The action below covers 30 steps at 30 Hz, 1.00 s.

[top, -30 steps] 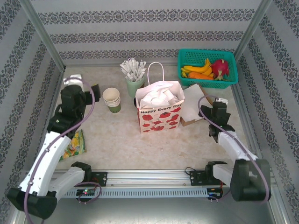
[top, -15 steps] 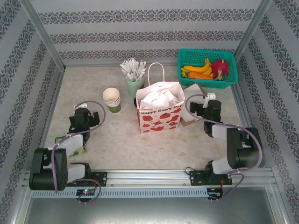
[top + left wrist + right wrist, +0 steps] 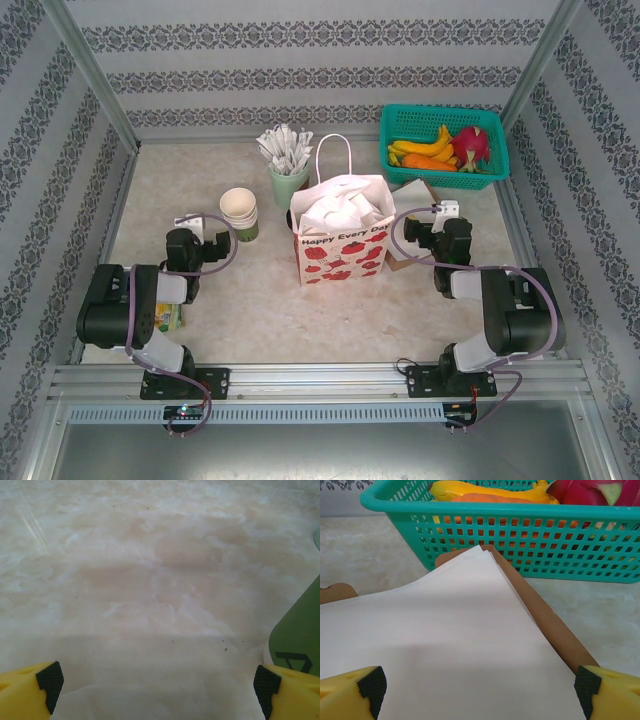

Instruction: Pack the takeout coffee

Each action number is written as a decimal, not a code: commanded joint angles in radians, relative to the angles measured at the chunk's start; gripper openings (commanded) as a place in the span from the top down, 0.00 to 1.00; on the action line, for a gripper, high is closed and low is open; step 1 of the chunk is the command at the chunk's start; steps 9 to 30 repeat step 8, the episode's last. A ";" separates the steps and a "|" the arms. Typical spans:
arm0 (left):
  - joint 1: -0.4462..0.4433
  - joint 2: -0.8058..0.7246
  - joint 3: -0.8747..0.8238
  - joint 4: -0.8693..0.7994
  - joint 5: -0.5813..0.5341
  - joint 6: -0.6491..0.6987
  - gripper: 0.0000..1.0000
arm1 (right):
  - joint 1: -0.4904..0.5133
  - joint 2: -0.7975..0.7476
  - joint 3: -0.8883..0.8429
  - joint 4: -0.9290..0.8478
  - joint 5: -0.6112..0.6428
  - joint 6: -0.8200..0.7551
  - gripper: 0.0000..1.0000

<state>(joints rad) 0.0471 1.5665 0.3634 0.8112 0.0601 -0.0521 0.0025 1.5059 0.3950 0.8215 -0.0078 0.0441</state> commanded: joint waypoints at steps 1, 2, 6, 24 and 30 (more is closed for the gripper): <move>-0.004 -0.016 0.033 0.031 0.004 0.014 0.01 | 0.006 0.001 0.002 0.041 0.014 -0.018 0.02; -0.006 0.005 0.022 0.090 -0.002 0.014 0.01 | 0.005 0.001 0.004 0.039 0.013 -0.019 0.02; -0.009 -0.008 0.036 0.042 -0.008 0.013 0.01 | 0.005 -0.001 0.002 0.040 0.012 -0.019 0.02; -0.013 -0.003 0.036 0.049 -0.019 0.017 0.01 | 0.005 -0.003 0.002 0.042 0.011 -0.018 0.02; -0.013 -0.003 0.036 0.049 -0.019 0.017 0.01 | 0.005 -0.003 0.002 0.042 0.011 -0.018 0.02</move>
